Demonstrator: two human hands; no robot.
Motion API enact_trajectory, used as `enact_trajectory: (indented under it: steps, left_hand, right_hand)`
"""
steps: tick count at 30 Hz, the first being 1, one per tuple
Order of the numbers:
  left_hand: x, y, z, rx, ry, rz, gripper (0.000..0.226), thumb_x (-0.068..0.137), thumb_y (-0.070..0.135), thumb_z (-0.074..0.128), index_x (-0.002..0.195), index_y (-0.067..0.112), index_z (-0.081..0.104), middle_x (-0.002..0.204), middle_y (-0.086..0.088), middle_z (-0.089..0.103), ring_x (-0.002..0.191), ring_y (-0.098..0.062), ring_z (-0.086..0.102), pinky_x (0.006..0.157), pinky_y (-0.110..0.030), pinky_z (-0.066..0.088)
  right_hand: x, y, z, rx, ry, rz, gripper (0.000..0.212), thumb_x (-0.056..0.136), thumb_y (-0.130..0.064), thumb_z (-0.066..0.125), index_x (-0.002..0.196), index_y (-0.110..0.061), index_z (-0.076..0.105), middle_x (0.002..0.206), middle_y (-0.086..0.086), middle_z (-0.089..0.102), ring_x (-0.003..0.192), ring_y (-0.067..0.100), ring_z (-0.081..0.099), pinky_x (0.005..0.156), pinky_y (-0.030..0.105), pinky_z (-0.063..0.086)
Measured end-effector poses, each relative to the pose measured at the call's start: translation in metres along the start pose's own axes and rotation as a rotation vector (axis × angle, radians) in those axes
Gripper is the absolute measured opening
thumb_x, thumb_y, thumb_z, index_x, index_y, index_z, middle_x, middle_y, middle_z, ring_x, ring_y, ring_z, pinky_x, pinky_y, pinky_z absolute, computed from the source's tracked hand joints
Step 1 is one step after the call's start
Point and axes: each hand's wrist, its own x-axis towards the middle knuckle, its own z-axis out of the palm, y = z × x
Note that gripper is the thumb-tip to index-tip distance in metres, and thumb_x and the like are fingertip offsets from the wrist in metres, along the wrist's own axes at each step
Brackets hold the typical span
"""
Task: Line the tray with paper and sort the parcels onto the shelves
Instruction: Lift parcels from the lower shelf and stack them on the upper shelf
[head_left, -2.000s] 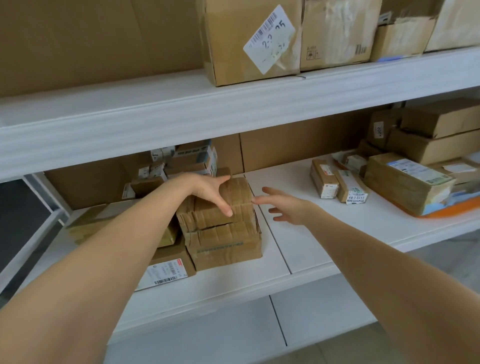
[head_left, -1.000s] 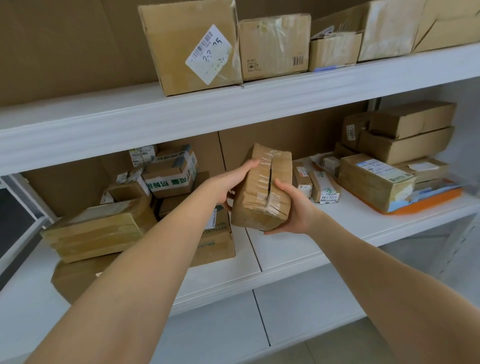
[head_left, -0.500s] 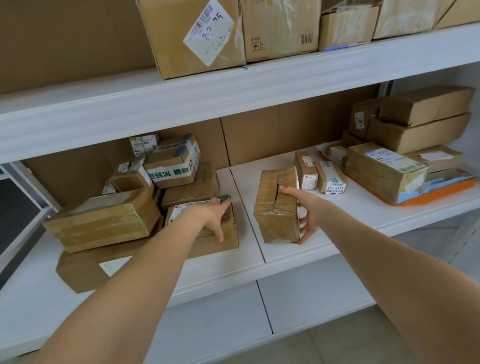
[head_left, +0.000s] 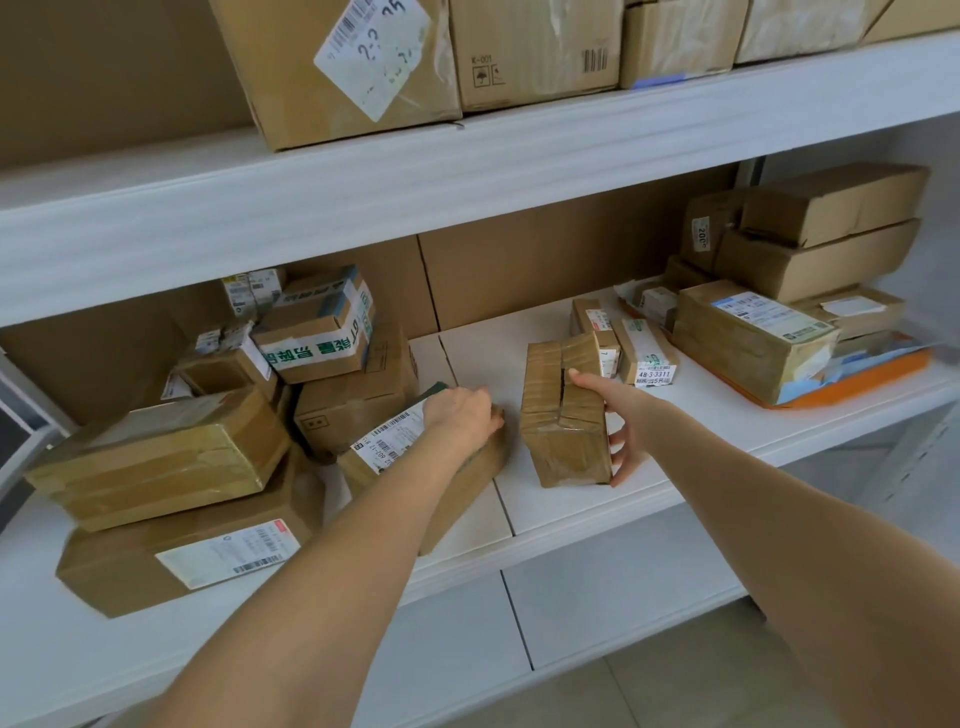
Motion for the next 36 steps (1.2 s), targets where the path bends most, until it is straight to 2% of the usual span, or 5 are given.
enact_trajectory:
  steps: [7, 13, 20, 29, 36]
  left_hand:
    - [0.018, -0.003, -0.005, -0.387, -0.045, -0.185, 0.065, 0.093, 0.053, 0.047, 0.140, 0.010, 0.035, 0.138, -0.015, 0.043, 0.124, -0.032, 0.047, 0.089, -0.039, 0.044]
    - [0.015, -0.050, -0.014, -0.392, -0.352, -0.209, 0.105, 0.071, 0.059, 0.072, 0.150, 0.014, 0.020, 0.154, -0.016, 0.016, 0.140, -0.034, 0.027, 0.108, -0.043, 0.033]
    - [0.003, -0.063, -0.010, -0.168, -0.585, -0.127, 0.128, 0.066, 0.067, 0.071, 0.151, 0.023, -0.015, 0.158, -0.018, -0.004, 0.145, -0.037, 0.007, 0.115, -0.051, 0.023]
    - [0.009, -0.021, -0.008, -0.432, -0.306, -0.267, 0.101, 0.073, 0.066, 0.062, 0.150, 0.016, 0.020, 0.146, -0.019, 0.025, 0.133, -0.035, 0.031, 0.102, -0.043, 0.041]
    - [0.028, 0.014, -0.004, -0.384, -0.220, -0.406, 0.109, 0.062, 0.086, 0.051, 0.145, 0.020, 0.027, 0.143, -0.016, 0.033, 0.128, -0.036, 0.040, 0.096, -0.046, 0.043]
  right_hand:
    - [0.005, 0.001, -0.017, 0.003, -0.022, 0.023, 0.089, 0.069, -0.062, 0.076, 0.139, -0.023, 0.035, 0.142, 0.019, 0.041, 0.129, 0.049, 0.040, 0.096, 0.074, 0.037]
    - [0.006, 0.002, -0.016, -0.043, -0.081, 0.095, 0.091, 0.071, -0.065, 0.073, 0.140, -0.020, 0.035, 0.142, 0.023, 0.042, 0.128, 0.052, 0.040, 0.098, 0.071, 0.037]
    - [0.010, 0.001, -0.004, -0.070, -0.081, 0.085, 0.095, 0.068, -0.069, 0.072, 0.141, -0.020, 0.036, 0.143, 0.024, 0.041, 0.129, 0.052, 0.040, 0.100, 0.070, 0.037]
    - [0.010, 0.003, -0.022, -0.054, -0.019, 0.049, 0.082, 0.068, -0.070, 0.071, 0.125, -0.020, 0.040, 0.139, 0.022, 0.047, 0.123, 0.049, 0.048, 0.103, 0.061, 0.040]
    - [0.014, 0.005, -0.039, -0.003, -0.002, 0.010, 0.080, 0.071, -0.066, 0.072, 0.130, -0.024, 0.038, 0.136, 0.019, 0.049, 0.122, 0.046, 0.049, 0.103, 0.063, 0.040]
